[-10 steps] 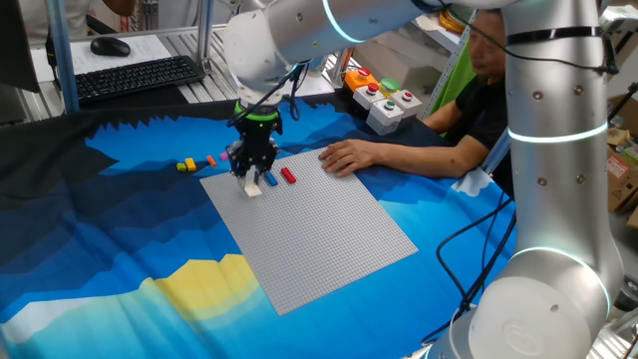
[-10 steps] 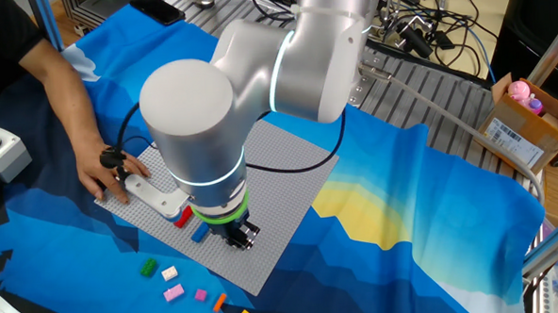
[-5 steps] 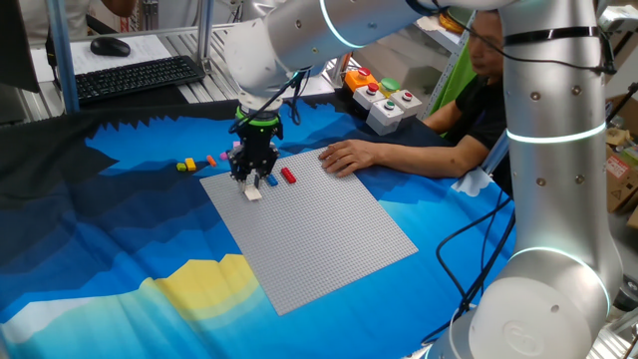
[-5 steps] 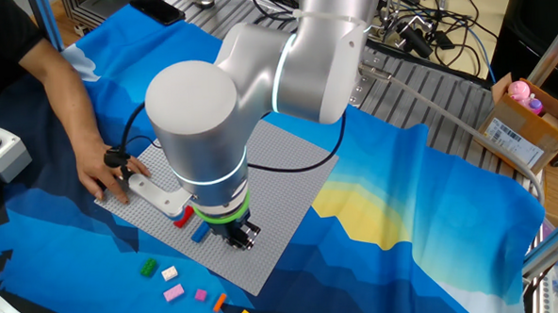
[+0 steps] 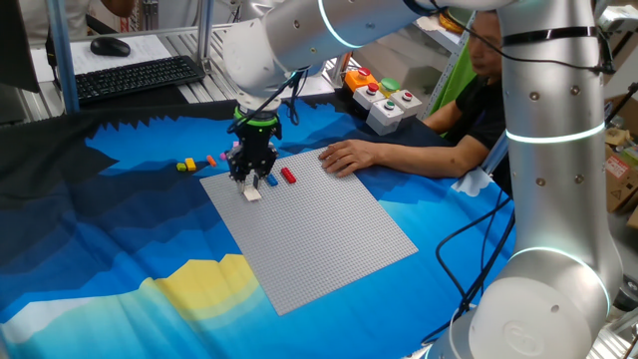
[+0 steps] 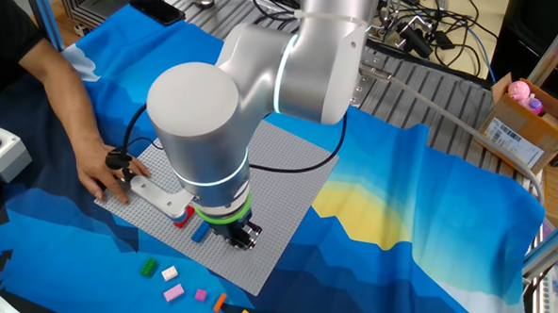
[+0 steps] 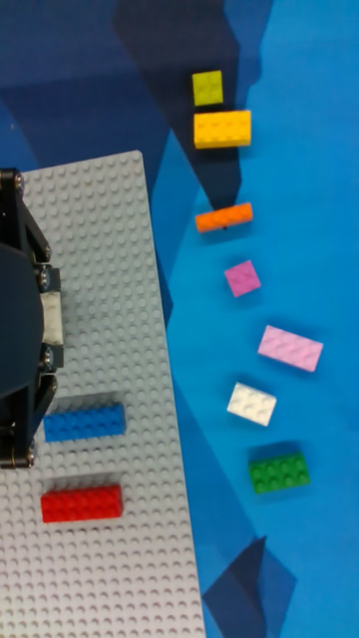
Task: Stack small Lego blocks one on top of the other
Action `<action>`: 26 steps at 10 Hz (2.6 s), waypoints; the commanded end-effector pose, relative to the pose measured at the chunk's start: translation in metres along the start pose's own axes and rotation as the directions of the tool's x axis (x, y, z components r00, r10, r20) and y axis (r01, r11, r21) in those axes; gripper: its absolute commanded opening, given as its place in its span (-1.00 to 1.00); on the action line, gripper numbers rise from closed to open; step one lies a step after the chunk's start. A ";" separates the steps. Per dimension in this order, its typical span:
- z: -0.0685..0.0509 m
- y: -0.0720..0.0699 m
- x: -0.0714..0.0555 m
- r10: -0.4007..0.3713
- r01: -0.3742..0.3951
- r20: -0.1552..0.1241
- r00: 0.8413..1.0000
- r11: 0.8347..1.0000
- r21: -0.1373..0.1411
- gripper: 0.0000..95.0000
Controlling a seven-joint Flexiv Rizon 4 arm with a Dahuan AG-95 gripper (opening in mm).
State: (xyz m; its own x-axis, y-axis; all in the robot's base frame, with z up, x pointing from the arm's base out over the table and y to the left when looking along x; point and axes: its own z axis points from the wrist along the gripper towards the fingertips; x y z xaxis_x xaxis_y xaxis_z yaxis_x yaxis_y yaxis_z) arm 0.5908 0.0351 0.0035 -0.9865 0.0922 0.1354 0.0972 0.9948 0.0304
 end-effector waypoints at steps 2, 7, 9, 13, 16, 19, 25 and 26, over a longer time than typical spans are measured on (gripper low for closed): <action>0.001 0.001 0.000 -0.025 0.025 -0.001 1.000 1.000 0.010 -1.00; 0.000 0.001 0.001 -0.007 0.007 0.001 1.000 1.000 0.019 -0.60; 0.000 0.002 0.001 -0.004 0.004 0.002 1.000 1.000 0.018 -0.60; 0.000 0.002 0.001 -0.005 0.005 0.003 1.000 1.000 0.018 -0.20; -0.001 0.003 0.002 -0.004 0.004 0.001 1.000 1.000 0.015 -0.20; -0.011 0.008 0.010 0.026 -0.026 -0.005 1.000 0.999 0.024 -0.20; -0.009 0.009 0.009 0.044 -0.044 -0.005 0.999 0.999 0.024 -1.00; -0.007 0.009 0.008 0.045 -0.045 -0.006 0.999 0.999 0.023 -1.00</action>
State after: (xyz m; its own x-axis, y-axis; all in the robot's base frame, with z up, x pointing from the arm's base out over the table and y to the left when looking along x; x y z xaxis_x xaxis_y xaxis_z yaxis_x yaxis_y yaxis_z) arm 0.5848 0.0441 0.0096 -0.9804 0.1364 0.1424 0.1380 0.9904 0.0014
